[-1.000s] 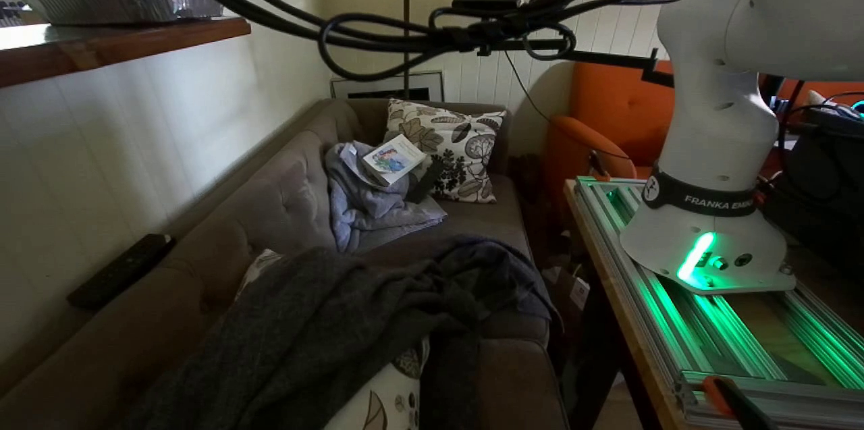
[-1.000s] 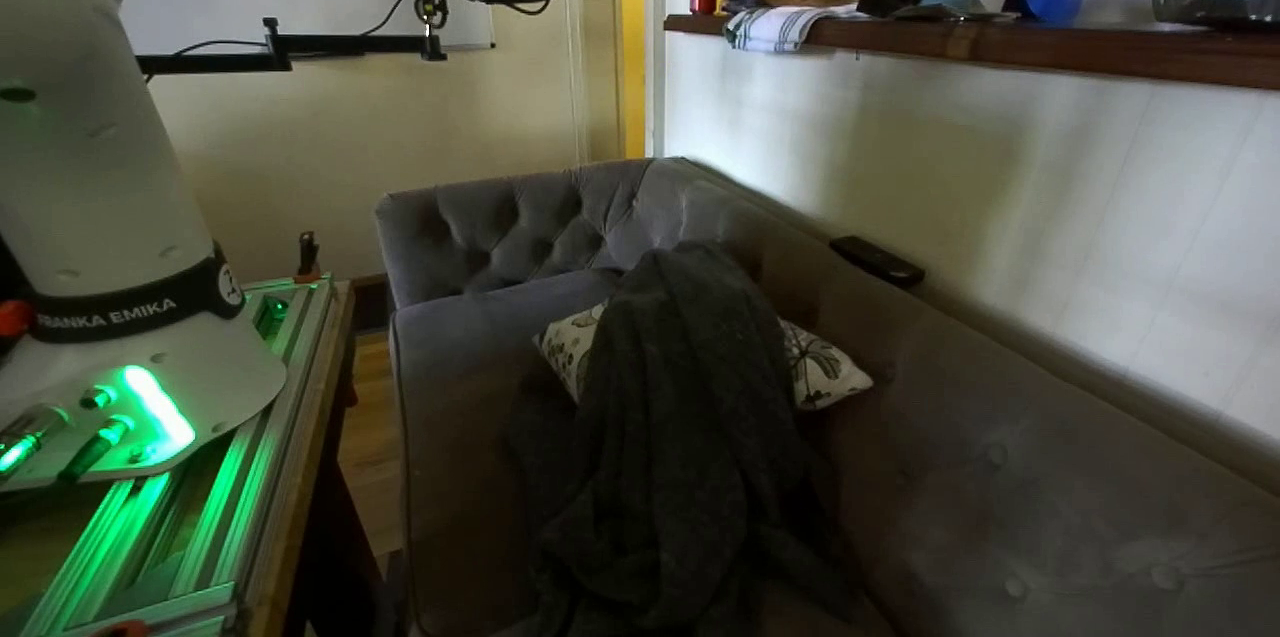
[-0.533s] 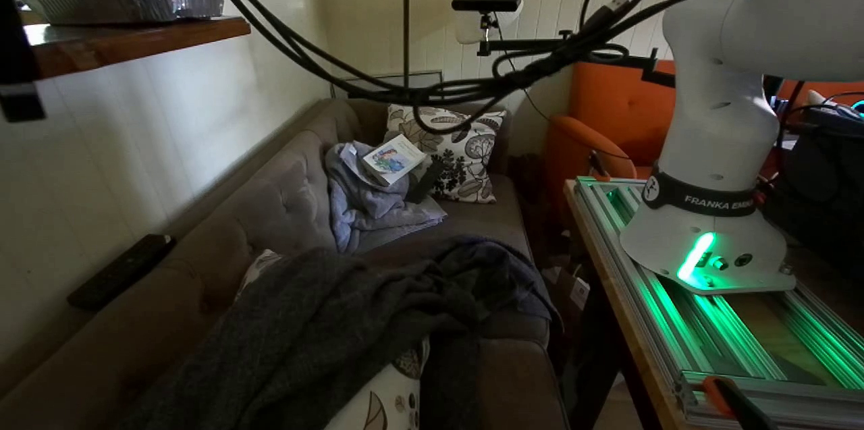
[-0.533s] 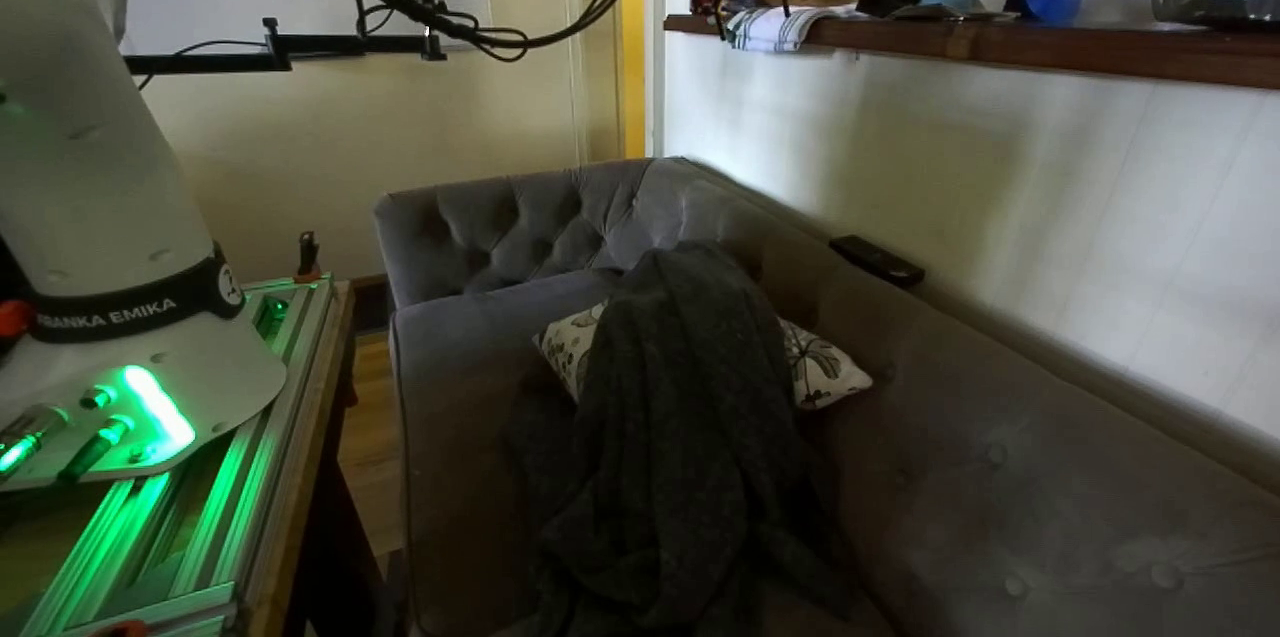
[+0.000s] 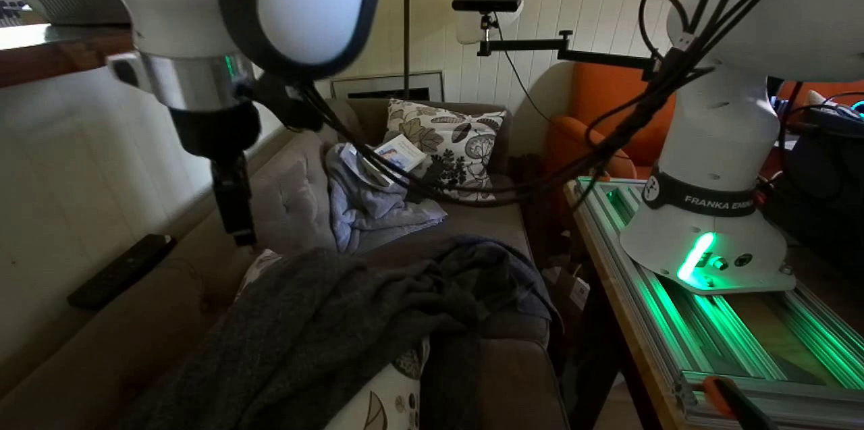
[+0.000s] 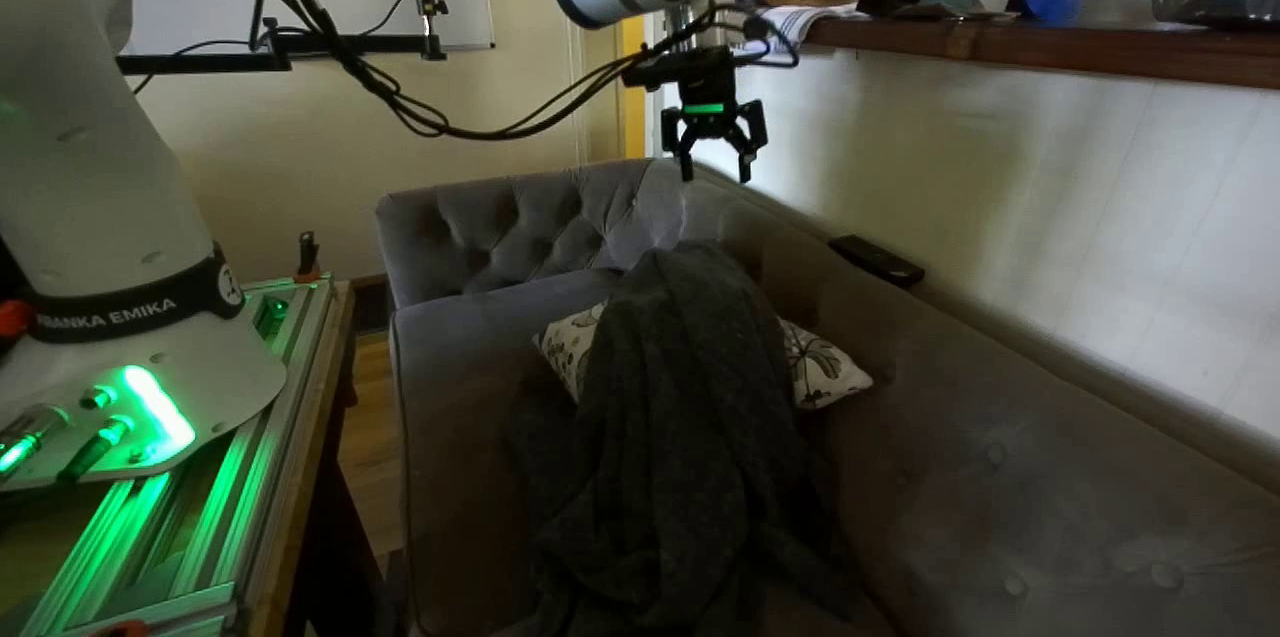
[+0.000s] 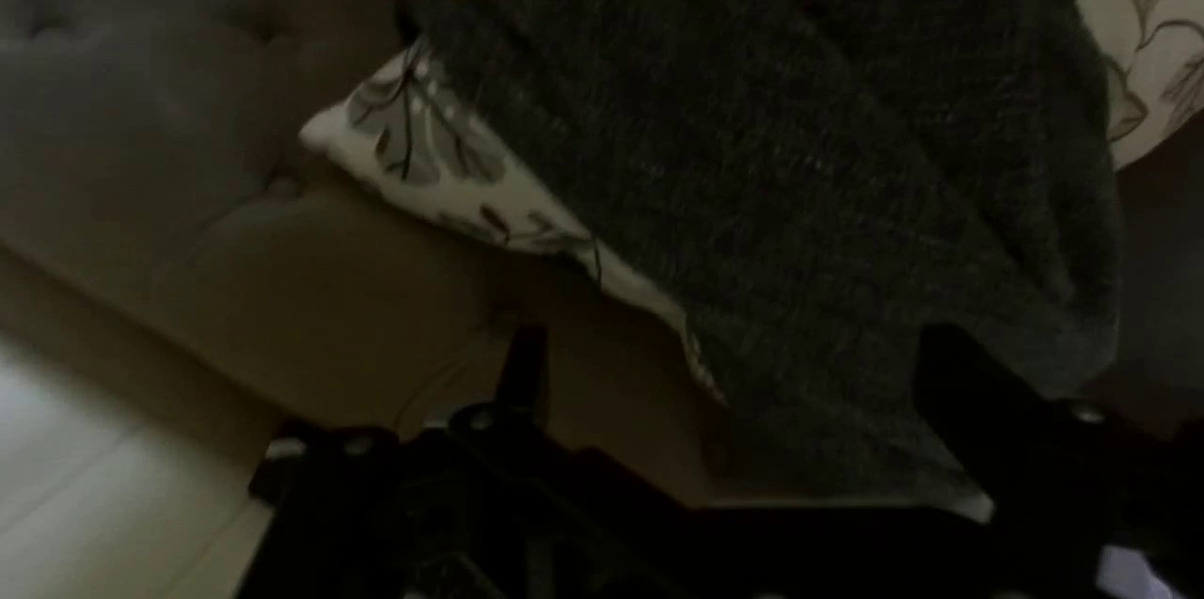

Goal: Move the grey cloth to the left and place it over the white pillow.

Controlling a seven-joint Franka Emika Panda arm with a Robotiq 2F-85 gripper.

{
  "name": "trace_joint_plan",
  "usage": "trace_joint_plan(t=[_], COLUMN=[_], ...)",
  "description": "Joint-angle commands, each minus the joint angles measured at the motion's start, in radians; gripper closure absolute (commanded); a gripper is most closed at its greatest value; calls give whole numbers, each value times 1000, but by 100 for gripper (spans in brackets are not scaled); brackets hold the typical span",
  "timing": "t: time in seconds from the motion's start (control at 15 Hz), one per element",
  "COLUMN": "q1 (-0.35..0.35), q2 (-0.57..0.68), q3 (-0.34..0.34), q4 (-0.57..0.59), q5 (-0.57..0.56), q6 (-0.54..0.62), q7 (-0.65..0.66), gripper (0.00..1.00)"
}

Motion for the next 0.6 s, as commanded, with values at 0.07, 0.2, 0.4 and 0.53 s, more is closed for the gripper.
trace_joint_plan(t=[0.07,0.2,0.4,0.53], q1=[-3,-3,-4,-4], q2=[1,-2,-10,-11], q3=[-13,-14,-14,-14], q4=[-79,-94,-94,-94], q5=[18,20,23,23], q6=[53,64,63,63], q7=[29,41,43,43], gripper=[0,0,0,0])
